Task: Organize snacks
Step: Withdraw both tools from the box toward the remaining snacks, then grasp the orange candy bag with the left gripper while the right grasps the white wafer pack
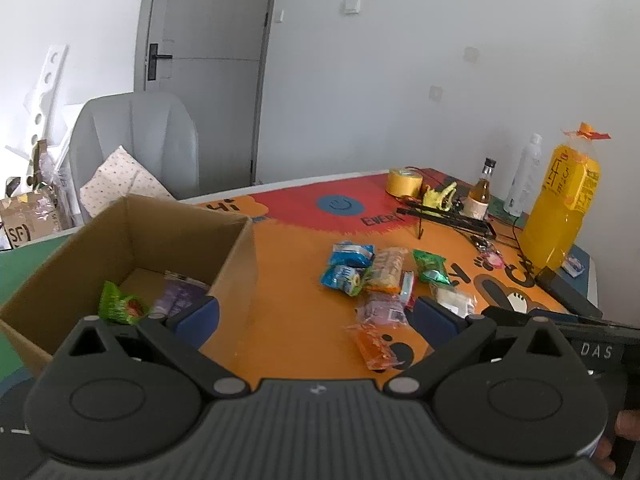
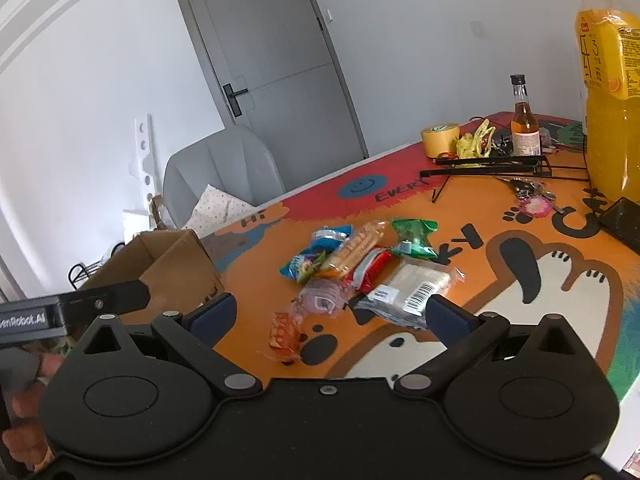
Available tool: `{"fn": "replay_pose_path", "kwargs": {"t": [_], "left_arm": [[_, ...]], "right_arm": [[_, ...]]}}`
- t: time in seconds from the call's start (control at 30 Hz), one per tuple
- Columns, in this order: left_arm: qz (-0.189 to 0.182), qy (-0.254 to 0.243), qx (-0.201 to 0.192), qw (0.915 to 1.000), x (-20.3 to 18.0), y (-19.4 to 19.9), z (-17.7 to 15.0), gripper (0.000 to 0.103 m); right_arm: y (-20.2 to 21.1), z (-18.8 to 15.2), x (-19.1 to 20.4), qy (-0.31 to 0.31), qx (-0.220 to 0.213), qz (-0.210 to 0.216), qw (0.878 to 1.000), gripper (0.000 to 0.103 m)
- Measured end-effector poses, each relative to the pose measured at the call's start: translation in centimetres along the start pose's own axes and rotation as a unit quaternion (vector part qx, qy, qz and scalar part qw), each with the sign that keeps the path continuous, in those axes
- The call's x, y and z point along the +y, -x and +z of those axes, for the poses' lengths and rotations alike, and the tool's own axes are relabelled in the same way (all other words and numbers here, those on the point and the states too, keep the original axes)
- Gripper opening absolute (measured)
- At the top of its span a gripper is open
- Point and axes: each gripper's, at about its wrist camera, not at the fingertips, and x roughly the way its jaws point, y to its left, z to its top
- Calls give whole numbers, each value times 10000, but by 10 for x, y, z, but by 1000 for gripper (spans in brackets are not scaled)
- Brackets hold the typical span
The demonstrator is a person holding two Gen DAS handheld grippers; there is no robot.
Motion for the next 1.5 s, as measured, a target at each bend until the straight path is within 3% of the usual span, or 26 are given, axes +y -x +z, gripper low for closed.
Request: {"fn": "replay_pose_path", "kwargs": {"t": [0.33,0.6,0.83,1.03,1.1,1.23,1.3,1.5], "left_arm": [[-134,-149,59,9998,-15,-22,-1,102],[-242,-128,370,9989,-27,-52,-5,100],[-258,-109,713,9971,-36,-79,-20,92],[-201,-54,991,9949,-40,-105,-29,76],[-197,-51,1092,9938,-42,-113,-31,63],[-135,-93,1110,9937,-45,-123,-34,49],[-34,-127,1070,9942,-46,-125,-34,22],[-4,138,1126,9935,-37,-125,-28,19]], "right_arm": [[-4,-7,-25,-108,-30,-145,9998,102],[-18,-15,-45,-247,132,-64,9996,81],[-28,-22,-60,-374,263,-34,9989,78],[-40,-20,-66,-497,220,17,9985,78],[-48,-20,-69,-574,251,5,9980,78],[-59,-16,-70,-628,283,-31,9976,78],[-64,-13,-69,-656,279,-23,9975,78],[-82,-7,-58,-613,345,-157,9974,78]]}}
